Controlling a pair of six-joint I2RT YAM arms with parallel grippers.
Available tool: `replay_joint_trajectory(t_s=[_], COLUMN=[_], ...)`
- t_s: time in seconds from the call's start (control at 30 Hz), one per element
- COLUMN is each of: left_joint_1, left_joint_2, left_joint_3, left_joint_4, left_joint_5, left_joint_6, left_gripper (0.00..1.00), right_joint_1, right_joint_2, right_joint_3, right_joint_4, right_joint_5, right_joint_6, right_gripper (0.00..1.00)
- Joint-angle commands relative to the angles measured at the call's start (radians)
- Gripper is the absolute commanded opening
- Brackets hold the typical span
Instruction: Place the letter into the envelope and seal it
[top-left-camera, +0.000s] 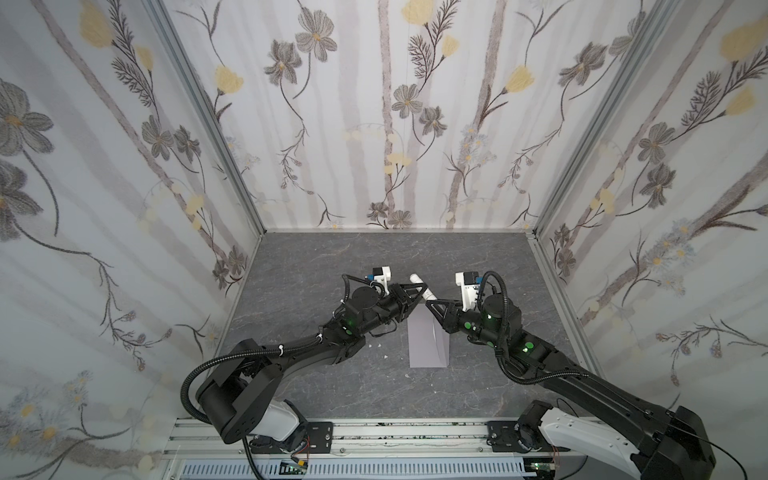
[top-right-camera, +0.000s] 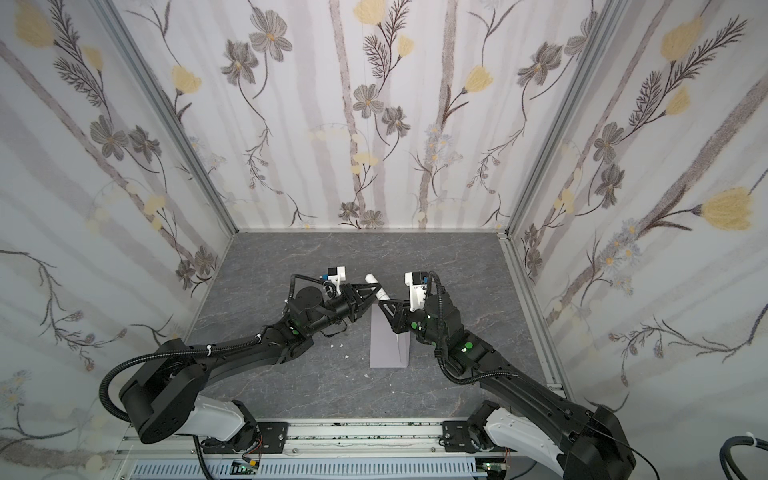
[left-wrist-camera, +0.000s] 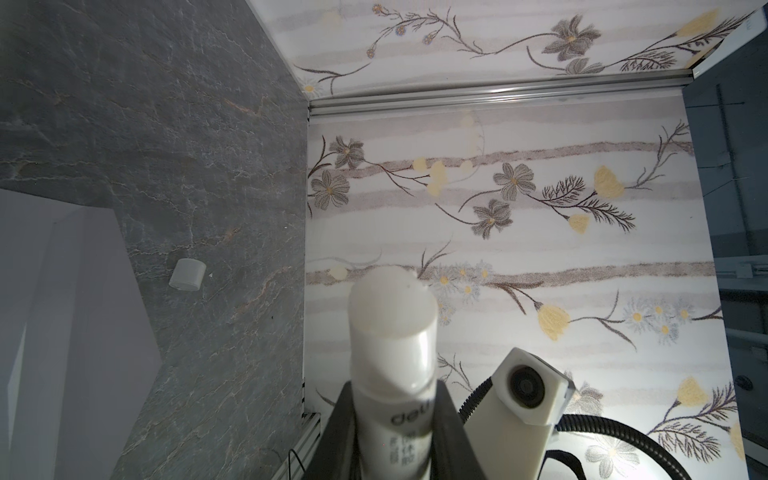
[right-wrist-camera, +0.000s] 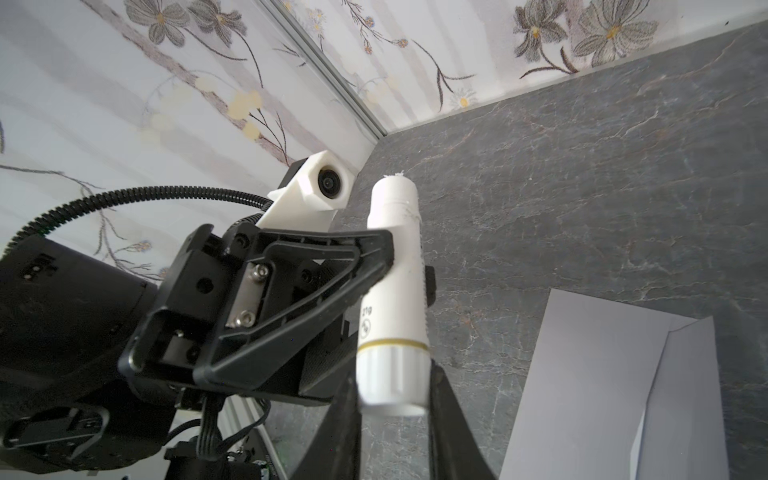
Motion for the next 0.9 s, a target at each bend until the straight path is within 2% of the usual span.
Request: replay_joint_trajectory(t_s=[0.0,0.33,0.87], left_joint_1=[-0.006,-0.014,-0.020], left_joint_2=[-0.006,-0.010,-0.030], left_joint_3=[-0.008,-0.019,-0.050], left_joint_4=[-0.006,0.018,0.082], left_joint_5=[0.034,0.025,0.015], left_joint_6=[0.031,0.055,0.084], left_gripper=[0.00,0.00,0.00], right_joint_1=[-0.017,-0.052,-0.089], right_joint_2=[0.007,0.056,0.196], right_joint_3=[-0.020,-0.142,-0.284], right_joint_4=[0.198,0.402,0.834], right_joint_5=[-0.005,-0.077,-0.186], right_joint_6=[0.181,0.512,0.897], right_gripper=[0.19,0.19,0.19])
